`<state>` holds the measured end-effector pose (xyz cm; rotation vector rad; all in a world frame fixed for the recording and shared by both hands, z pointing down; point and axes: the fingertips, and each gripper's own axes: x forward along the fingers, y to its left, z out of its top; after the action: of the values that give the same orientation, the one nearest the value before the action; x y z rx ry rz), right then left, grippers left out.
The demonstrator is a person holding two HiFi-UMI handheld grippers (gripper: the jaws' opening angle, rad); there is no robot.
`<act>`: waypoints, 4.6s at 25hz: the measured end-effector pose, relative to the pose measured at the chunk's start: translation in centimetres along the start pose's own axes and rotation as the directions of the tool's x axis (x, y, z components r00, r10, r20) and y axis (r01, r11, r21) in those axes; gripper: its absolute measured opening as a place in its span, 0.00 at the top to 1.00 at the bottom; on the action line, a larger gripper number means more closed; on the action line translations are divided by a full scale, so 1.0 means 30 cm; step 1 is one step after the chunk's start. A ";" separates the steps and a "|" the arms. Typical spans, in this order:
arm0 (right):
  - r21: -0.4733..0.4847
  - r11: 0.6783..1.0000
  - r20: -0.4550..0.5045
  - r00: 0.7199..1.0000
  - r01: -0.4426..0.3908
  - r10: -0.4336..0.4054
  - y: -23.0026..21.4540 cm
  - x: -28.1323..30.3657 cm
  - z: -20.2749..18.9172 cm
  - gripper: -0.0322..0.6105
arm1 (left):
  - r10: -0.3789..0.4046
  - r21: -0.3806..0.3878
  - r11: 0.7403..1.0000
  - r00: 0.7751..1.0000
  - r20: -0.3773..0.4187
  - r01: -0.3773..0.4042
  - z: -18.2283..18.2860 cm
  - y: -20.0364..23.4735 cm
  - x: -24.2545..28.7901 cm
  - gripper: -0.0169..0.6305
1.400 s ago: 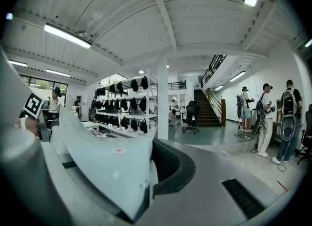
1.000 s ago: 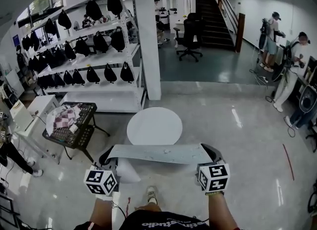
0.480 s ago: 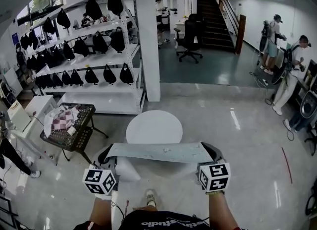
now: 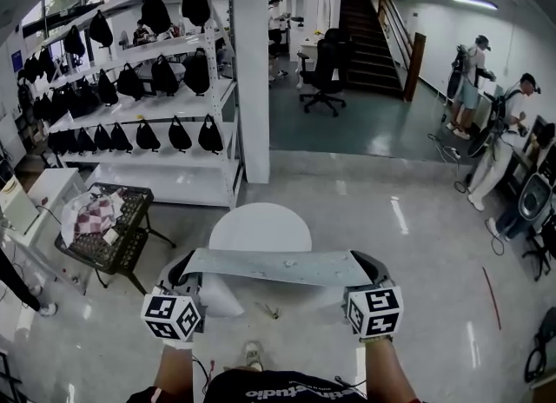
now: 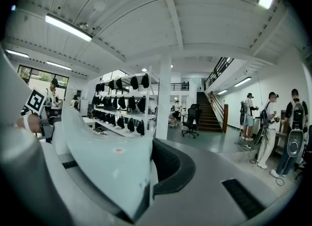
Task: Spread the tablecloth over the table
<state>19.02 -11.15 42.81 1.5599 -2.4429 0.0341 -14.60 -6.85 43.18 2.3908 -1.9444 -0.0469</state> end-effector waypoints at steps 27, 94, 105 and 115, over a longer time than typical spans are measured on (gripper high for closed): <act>-0.055 0.998 -0.009 0.999 0.040 -0.041 0.035 0.600 0.211 0.91 | -0.047 -0.038 0.998 0.998 0.033 0.048 0.053 0.424 0.498 0.94; -0.069 0.998 0.059 0.998 0.010 -0.006 -0.298 1.444 0.524 0.91 | 0.048 -0.003 0.999 0.995 0.088 -0.048 0.252 0.686 1.339 0.94; -0.078 0.995 0.194 0.980 0.059 -0.043 -0.424 1.528 0.687 0.91 | 0.059 0.011 0.998 0.975 0.215 -0.063 0.435 0.670 1.513 0.95; -0.052 0.999 0.025 1.000 -0.001 0.002 -0.398 1.645 0.436 0.91 | 0.084 0.026 0.996 0.992 0.096 -0.087 0.219 0.708 1.529 0.95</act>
<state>7.49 -62.19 39.42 1.5452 -2.4436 -0.0481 -26.40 -56.24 38.65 2.3622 -2.1011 -0.1309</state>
